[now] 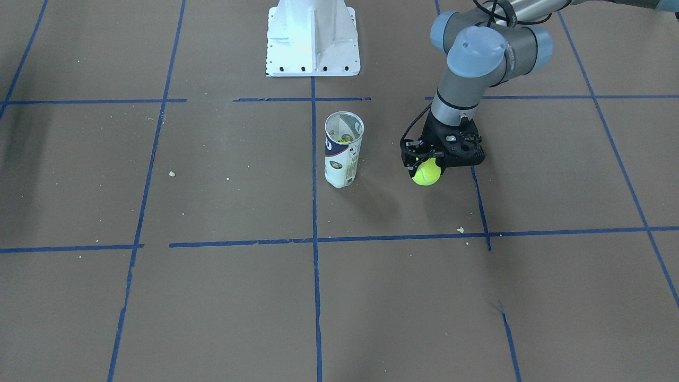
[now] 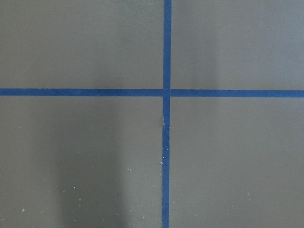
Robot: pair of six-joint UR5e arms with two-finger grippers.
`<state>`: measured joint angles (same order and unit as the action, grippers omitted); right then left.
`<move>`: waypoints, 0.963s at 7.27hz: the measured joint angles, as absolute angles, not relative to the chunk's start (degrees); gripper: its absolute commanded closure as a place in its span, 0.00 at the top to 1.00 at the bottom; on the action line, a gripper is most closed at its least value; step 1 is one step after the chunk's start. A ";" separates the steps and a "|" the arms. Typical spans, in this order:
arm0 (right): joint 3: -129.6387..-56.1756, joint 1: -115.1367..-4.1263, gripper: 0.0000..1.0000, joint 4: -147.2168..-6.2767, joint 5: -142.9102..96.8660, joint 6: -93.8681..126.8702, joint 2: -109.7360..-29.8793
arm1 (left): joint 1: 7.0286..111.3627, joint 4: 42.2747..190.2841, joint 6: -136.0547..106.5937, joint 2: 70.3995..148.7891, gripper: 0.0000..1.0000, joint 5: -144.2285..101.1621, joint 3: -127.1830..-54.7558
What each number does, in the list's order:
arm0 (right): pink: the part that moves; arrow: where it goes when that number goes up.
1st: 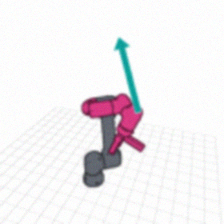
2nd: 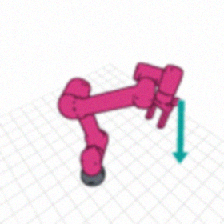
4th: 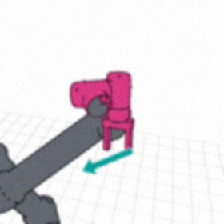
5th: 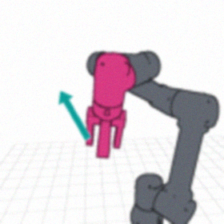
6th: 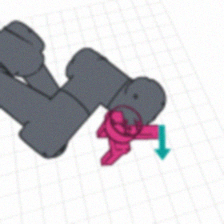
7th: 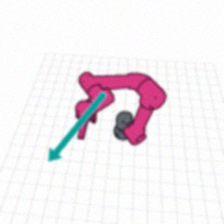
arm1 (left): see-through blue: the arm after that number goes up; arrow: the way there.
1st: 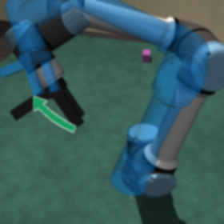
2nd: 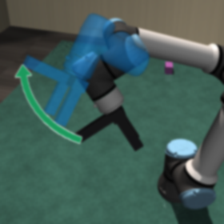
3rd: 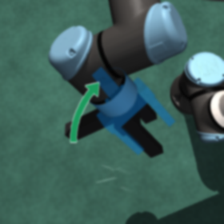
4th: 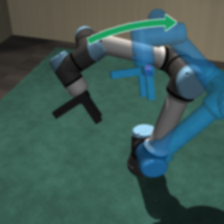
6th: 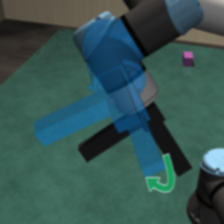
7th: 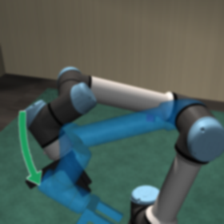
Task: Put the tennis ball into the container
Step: 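Lift the tennis ball with the left gripper away from the table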
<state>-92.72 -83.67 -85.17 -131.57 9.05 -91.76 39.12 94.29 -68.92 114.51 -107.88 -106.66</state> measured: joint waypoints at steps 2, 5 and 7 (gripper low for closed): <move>-92.72 -83.66 1.00 -85.17 -131.57 9.05 -91.76 | 42.45 84.15 -68.37 115.39 0.00 -108.03 -114.39; -92.72 -83.64 1.00 -85.17 -131.57 9.05 -91.76 | 46.10 70.55 -63.64 120.04 0.00 -110.58 -121.39; -92.72 -83.65 1.00 -85.17 -131.57 9.05 -91.76 | 46.70 64.08 -63.41 124.60 0.00 -113.47 -123.23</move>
<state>-92.72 -83.65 -85.17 -131.57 9.05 -91.76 46.70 64.08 -63.41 124.60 -113.47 -123.23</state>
